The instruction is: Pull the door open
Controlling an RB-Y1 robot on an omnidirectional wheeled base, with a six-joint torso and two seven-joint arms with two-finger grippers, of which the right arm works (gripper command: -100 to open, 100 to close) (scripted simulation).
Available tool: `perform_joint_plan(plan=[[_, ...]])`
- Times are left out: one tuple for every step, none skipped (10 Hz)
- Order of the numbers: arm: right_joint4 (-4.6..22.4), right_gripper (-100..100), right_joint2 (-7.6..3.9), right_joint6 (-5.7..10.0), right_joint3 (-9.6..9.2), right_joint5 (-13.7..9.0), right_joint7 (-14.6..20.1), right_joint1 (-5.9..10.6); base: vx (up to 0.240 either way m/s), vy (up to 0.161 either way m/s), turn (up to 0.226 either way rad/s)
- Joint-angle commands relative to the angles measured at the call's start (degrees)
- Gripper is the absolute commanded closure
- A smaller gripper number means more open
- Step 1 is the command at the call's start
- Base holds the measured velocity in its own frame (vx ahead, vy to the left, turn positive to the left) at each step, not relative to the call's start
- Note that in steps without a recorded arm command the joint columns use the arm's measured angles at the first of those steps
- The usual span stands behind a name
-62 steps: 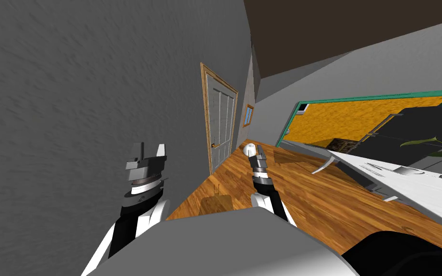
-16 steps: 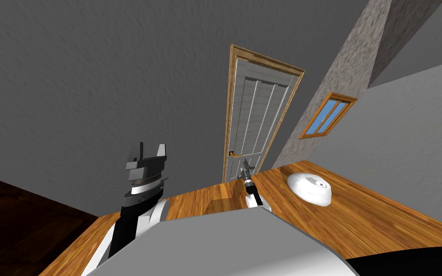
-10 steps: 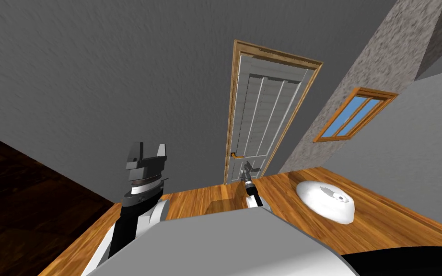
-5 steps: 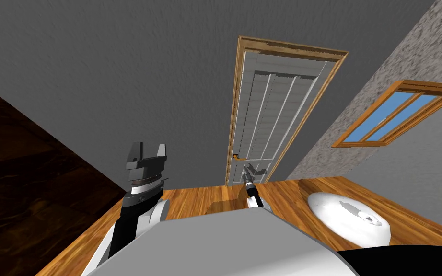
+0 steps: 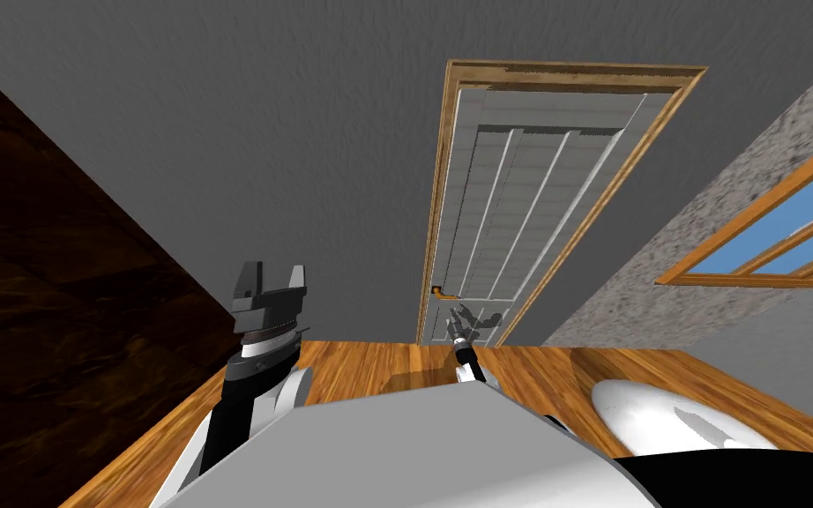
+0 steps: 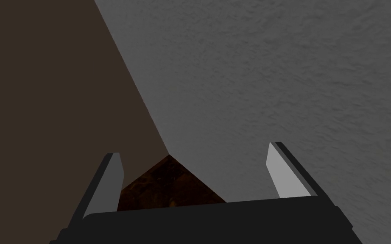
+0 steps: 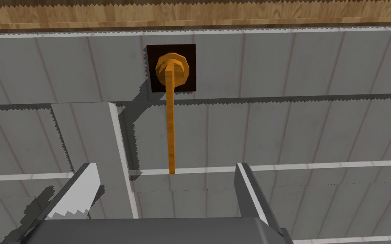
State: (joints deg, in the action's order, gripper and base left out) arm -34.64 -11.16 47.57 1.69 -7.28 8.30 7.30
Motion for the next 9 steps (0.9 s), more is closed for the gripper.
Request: perform_joint_plan(plan=[[2.04,-100,-0.09,0.74,0.07,-0.05,0.12,0.95,0.011,-0.042,0.018],[1.08,-100,-0.05,0.26,0.04,-0.03,0.05,0.49,0.003,-0.014,-0.002],[1.64,-100,-1.03,0.95,0.44,-0.36,0.90,0.00,0.098,0.037,0.136],[1.78,-100,-1.39,1.16,0.59,-0.49,1.21,-0.21,0.168,0.061,0.105],[2.11,-100,-2.22,1.64,0.93,-0.77,1.92,-0.69,0.205,0.063,0.110],[2.47,-100,-3.14,2.18,1.31,-1.09,2.71,-1.22,0.196,0.063,0.143],[2.85,-100,-4.09,2.73,1.69,-1.41,3.52,-1.77,0.222,0.034,0.142],[2.85,-100,-4.09,2.73,1.69,-1.41,3.52,-1.77,0.151,0.003,0.060],[3.38,-100,-5.42,3.50,2.24,-1.87,4.66,-2.53,0.129,0.010,0.160]])
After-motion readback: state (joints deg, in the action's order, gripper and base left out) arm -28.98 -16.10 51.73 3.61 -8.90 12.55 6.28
